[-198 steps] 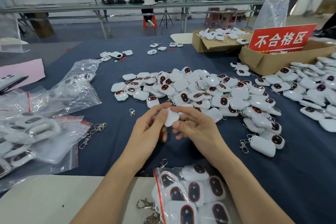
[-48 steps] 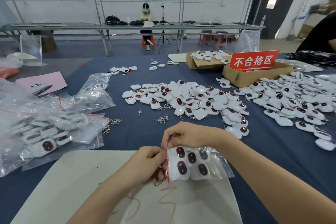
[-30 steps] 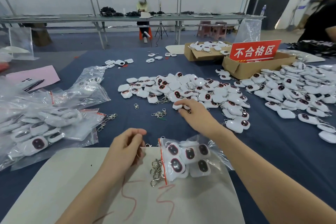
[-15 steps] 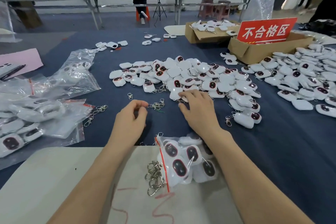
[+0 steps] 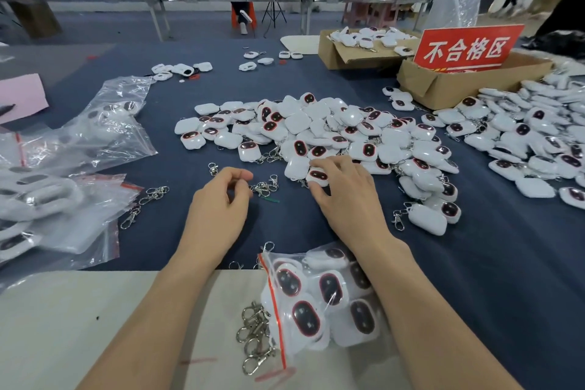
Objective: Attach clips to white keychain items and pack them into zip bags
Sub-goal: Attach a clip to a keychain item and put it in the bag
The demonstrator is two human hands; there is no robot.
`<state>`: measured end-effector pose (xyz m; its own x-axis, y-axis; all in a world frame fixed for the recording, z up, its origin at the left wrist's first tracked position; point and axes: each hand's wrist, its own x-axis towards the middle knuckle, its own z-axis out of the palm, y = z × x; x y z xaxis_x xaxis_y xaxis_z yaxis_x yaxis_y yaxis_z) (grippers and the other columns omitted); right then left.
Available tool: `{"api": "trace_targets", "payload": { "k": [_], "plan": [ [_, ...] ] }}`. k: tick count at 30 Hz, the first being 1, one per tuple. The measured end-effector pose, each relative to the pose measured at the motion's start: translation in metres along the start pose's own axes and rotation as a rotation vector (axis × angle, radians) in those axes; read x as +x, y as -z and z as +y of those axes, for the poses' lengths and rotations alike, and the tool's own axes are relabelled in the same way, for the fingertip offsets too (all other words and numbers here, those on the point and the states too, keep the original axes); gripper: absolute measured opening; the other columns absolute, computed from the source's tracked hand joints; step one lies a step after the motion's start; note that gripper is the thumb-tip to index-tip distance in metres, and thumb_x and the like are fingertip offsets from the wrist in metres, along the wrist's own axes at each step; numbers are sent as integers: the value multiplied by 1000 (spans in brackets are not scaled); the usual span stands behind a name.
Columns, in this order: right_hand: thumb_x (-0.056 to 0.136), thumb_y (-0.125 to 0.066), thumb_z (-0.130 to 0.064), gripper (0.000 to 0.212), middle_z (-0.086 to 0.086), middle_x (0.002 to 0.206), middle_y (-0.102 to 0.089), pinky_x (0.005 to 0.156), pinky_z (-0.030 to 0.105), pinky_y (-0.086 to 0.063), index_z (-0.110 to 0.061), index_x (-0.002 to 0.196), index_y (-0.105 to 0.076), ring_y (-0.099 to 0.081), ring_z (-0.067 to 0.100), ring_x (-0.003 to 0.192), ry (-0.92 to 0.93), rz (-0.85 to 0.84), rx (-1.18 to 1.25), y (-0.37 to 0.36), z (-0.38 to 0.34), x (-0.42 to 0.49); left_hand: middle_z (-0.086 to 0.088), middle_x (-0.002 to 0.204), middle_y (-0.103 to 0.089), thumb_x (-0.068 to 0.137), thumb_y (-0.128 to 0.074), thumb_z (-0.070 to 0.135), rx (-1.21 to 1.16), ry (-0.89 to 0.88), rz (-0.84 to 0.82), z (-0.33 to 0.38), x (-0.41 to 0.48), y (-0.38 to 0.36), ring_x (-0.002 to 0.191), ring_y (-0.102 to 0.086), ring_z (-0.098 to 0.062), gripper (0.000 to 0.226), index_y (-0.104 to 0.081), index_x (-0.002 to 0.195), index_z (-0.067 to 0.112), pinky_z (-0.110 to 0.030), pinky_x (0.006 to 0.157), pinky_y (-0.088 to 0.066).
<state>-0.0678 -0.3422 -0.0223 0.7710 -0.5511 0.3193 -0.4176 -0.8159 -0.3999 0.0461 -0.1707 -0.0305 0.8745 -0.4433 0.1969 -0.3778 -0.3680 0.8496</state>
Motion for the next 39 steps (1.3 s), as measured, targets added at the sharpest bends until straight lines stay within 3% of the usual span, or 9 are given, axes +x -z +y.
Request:
{"api": "trace_targets", "payload": {
  "k": [5,12,17,21,25,29,32,36,39],
  "plan": [
    [107,-44,-32,32,1,124,-65,109,40,-35,-21,132,-61,-58,25,112,36,82,-2,6,-3,0,26,86,-68,101,-48,26,4,9,-8,-3,2,0,64,-62,-5,22,-62,97,43,-27,68,-48],
    [108,-40,-33,35,-3,123,-70,103,40,-42,-20,130,-64,-62,21,112,51,106,115,15,-5,2,26,86,-69,101,-49,28,-1,2,-9,-5,1,-1,66,-63,-2,21,-62,98,44,-27,69,-47],
    [105,-48,-35,28,-26,96,-69,84,10,-44,-26,120,-70,-60,-8,92,38,-1,582,16,-10,4,17,87,-70,102,-53,39,-124,-89,-60,7,-6,-1,64,-63,-9,13,-63,100,46,-18,63,-50],
    [104,-52,-22,23,-18,91,-72,80,21,-54,-33,102,-71,-65,1,86,65,-122,865,14,-20,9,12,87,-72,103,-55,36,-278,-156,-227,25,-15,-7,72,-67,-5,14,-67,107,36,-21,61,-52],
    [105,-50,-10,27,-4,96,-74,82,23,-57,-22,107,-73,-71,11,96,5,-199,1228,12,-22,7,11,94,-71,98,-64,31,-504,-63,-256,32,-16,-12,81,-66,-7,12,-66,108,26,-23,63,-56],
    [105,-50,-18,32,8,123,-72,105,44,-51,-20,135,-61,-66,25,118,-149,-402,1421,1,-23,5,13,99,-65,86,-79,35,-409,-80,-222,26,-17,-15,87,-65,-4,41,-56,119,44,-24,75,-56],
    [102,-53,-20,35,11,122,-71,101,40,-53,-26,136,-60,-67,26,118,-47,-554,1441,0,-27,1,8,105,-60,84,-78,40,-254,-118,-120,24,-17,-16,86,-59,-2,47,-49,118,55,-11,74,-47],
    [104,-51,-11,32,13,118,-72,99,41,-55,-17,134,-58,-68,30,115,-56,-494,1433,-1,-29,-3,7,111,-64,89,-76,33,-278,-113,-137,24,-16,-15,94,-63,-1,40,-54,118,48,-11,77,-48],
    [102,-54,-9,20,16,117,-72,92,39,-58,-10,119,-63,-69,29,113,-149,-394,1470,-2,-26,-3,5,104,-70,97,-67,20,-371,-136,-153,26,-16,-13,91,-67,-10,28,-63,116,41,-22,76,-54]
  ]
}}
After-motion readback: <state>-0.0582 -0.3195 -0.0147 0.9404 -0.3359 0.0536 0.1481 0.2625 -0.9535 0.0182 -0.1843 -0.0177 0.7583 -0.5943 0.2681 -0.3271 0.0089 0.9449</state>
